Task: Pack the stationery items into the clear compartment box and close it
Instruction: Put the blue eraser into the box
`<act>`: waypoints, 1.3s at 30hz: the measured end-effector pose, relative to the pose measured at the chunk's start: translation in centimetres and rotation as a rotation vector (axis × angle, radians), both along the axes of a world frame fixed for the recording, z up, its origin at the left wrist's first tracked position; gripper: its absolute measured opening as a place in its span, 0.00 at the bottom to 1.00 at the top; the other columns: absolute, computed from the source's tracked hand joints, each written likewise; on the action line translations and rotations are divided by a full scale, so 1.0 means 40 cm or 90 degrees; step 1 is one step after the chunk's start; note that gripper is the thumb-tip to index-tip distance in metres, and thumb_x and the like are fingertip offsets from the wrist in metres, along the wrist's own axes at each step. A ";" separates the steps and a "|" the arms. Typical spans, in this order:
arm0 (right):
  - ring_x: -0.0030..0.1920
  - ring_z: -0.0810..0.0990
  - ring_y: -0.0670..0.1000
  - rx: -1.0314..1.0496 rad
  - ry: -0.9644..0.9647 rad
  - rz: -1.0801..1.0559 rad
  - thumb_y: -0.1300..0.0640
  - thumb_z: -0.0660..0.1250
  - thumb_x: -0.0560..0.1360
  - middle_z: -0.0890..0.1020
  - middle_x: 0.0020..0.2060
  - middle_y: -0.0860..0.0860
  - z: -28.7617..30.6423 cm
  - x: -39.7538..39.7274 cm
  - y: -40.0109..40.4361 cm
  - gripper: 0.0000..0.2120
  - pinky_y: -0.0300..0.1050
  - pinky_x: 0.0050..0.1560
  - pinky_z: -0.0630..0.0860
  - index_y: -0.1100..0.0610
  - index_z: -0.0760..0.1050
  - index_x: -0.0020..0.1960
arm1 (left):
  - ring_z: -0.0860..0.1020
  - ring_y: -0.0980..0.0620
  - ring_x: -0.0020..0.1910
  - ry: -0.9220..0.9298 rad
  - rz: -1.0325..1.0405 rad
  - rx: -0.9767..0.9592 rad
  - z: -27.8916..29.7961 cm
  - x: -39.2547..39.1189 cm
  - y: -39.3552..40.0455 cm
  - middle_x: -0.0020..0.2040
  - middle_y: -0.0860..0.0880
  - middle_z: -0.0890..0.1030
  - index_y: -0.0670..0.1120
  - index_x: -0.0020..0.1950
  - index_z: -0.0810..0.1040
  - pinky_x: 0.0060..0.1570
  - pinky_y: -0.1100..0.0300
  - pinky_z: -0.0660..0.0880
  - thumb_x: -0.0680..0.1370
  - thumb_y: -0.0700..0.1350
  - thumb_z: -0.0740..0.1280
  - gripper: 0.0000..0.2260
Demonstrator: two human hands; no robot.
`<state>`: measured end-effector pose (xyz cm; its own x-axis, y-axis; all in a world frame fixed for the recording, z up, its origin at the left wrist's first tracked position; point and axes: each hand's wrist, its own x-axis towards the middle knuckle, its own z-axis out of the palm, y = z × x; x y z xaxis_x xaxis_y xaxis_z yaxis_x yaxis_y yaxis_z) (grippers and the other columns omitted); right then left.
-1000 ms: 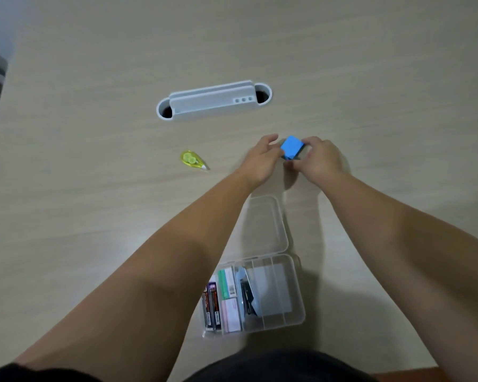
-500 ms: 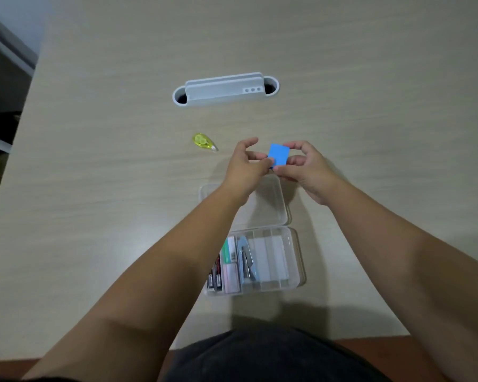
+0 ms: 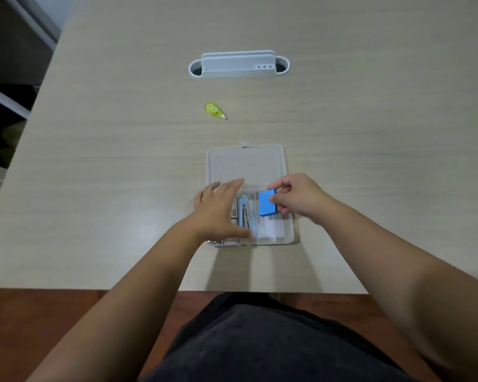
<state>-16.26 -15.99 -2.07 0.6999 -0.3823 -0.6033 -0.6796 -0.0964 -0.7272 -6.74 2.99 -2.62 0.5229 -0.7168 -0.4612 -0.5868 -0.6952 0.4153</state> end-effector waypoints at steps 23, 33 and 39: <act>0.32 0.75 0.41 -0.170 0.068 -0.019 0.59 0.74 0.69 0.78 0.43 0.48 -0.037 -0.033 0.079 0.14 0.32 0.27 0.66 0.48 0.82 0.53 | 0.34 0.49 0.77 -0.067 -0.051 0.064 -0.041 -0.043 0.030 0.78 0.61 0.37 0.59 0.75 0.33 0.71 0.40 0.35 0.62 0.63 0.73 0.58; 0.33 0.73 0.44 -0.242 0.088 0.047 0.58 0.75 0.67 0.72 0.36 0.46 -0.032 -0.006 0.075 0.13 0.39 0.27 0.66 0.51 0.71 0.43 | 0.35 0.48 0.77 -0.063 -0.056 0.089 -0.032 -0.035 0.023 0.78 0.61 0.38 0.58 0.76 0.34 0.70 0.38 0.34 0.62 0.63 0.73 0.57; 0.39 0.77 0.48 -0.189 -0.009 -0.032 0.44 0.70 0.70 0.79 0.39 0.46 0.029 0.057 -0.001 0.10 0.43 0.37 0.70 0.49 0.75 0.42 | 0.43 0.46 0.78 0.011 0.041 -0.009 0.001 0.036 0.003 0.78 0.64 0.44 0.60 0.77 0.47 0.73 0.39 0.43 0.64 0.70 0.67 0.47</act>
<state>-13.99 -16.02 -0.90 0.6833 -0.5752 -0.4497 -0.6784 -0.2724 -0.6823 -5.32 3.13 -2.58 0.5604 -0.6884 -0.4604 -0.5330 -0.7253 0.4356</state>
